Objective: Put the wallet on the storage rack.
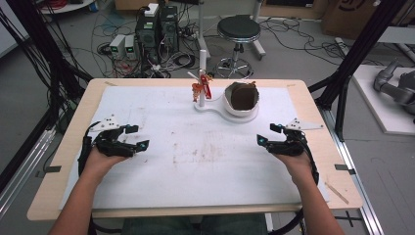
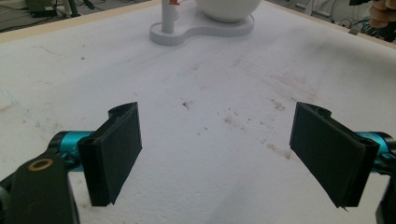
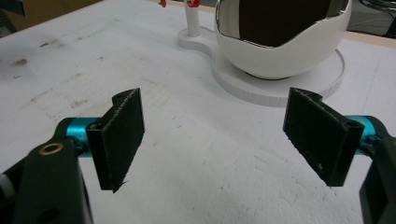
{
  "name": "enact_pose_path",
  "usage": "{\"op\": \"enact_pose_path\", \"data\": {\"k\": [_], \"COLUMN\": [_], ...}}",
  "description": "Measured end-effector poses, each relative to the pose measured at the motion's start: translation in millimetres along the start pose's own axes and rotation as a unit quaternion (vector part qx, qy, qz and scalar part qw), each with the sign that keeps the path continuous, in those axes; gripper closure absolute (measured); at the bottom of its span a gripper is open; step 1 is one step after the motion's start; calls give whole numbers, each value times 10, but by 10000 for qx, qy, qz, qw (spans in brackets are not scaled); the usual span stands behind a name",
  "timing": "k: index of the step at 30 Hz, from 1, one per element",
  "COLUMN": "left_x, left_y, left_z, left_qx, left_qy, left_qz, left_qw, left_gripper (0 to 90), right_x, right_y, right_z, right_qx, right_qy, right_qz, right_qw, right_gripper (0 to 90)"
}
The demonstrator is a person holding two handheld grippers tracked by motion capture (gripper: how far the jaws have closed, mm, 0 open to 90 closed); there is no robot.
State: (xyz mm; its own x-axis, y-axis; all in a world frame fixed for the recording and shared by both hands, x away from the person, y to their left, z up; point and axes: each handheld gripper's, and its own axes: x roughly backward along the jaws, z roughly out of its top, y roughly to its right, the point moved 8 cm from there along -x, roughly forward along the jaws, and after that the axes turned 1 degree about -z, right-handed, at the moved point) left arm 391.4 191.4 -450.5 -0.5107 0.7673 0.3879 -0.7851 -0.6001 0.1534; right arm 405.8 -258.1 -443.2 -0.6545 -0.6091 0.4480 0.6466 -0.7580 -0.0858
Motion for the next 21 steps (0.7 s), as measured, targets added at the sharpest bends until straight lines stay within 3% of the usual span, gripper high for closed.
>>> {"op": "enact_pose_path", "data": {"k": [21], "left_x": [15], "left_y": [9], "left_z": [16], "left_qx": [-17], "left_qy": [30], "left_qz": [20], "left_qw": [10000], "left_gripper": [167], "right_x": [5], "right_y": [-4], "right_z": [3], "right_qx": [4], "right_qy": [13], "right_qz": [5], "right_qw": [10000], "right_gripper": [208]}}
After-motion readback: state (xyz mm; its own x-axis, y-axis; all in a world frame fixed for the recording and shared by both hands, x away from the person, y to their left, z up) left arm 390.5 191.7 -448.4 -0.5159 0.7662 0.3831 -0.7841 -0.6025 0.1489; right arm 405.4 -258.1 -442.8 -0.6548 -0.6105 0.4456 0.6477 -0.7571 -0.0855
